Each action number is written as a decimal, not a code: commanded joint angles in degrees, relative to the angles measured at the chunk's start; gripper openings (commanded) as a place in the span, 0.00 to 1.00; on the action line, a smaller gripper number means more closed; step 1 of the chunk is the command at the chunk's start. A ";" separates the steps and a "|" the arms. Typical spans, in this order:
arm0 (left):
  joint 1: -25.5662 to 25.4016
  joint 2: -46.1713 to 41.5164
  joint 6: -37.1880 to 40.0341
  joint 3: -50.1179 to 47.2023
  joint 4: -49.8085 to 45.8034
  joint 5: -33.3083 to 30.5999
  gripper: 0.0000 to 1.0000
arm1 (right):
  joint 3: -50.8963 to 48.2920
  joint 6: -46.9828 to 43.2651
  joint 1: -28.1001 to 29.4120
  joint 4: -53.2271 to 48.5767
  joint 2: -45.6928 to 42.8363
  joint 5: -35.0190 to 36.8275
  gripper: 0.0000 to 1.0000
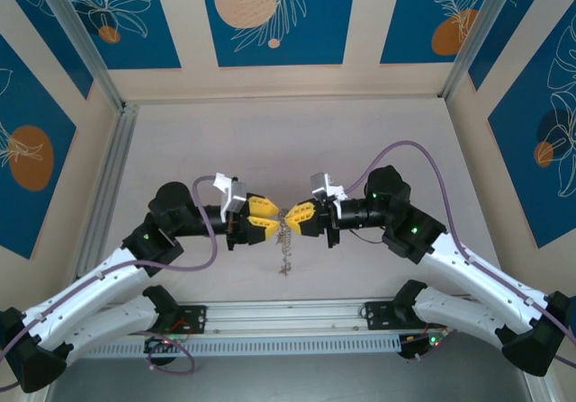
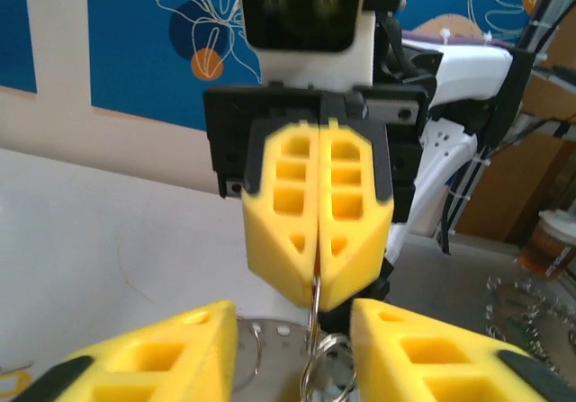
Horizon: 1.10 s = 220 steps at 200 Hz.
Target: Put the keys on the keyring
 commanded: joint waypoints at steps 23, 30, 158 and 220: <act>0.25 -1.88 5.75 5.80 -9.55 -1.15 0.38 | 6.03 -7.44 0.60 -7.95 -0.42 -2.57 0.00; 0.22 -1.57 5.84 6.20 -9.92 -0.67 0.38 | 6.36 -7.69 0.65 -7.92 -0.09 -3.00 0.00; -0.49 0.90 6.00 6.85 -11.52 1.60 0.34 | 7.05 -6.26 0.69 -2.61 2.92 -4.39 0.00; -0.97 3.41 5.97 6.71 -10.73 0.77 0.20 | 6.62 -5.72 1.25 -0.88 3.68 -5.09 0.00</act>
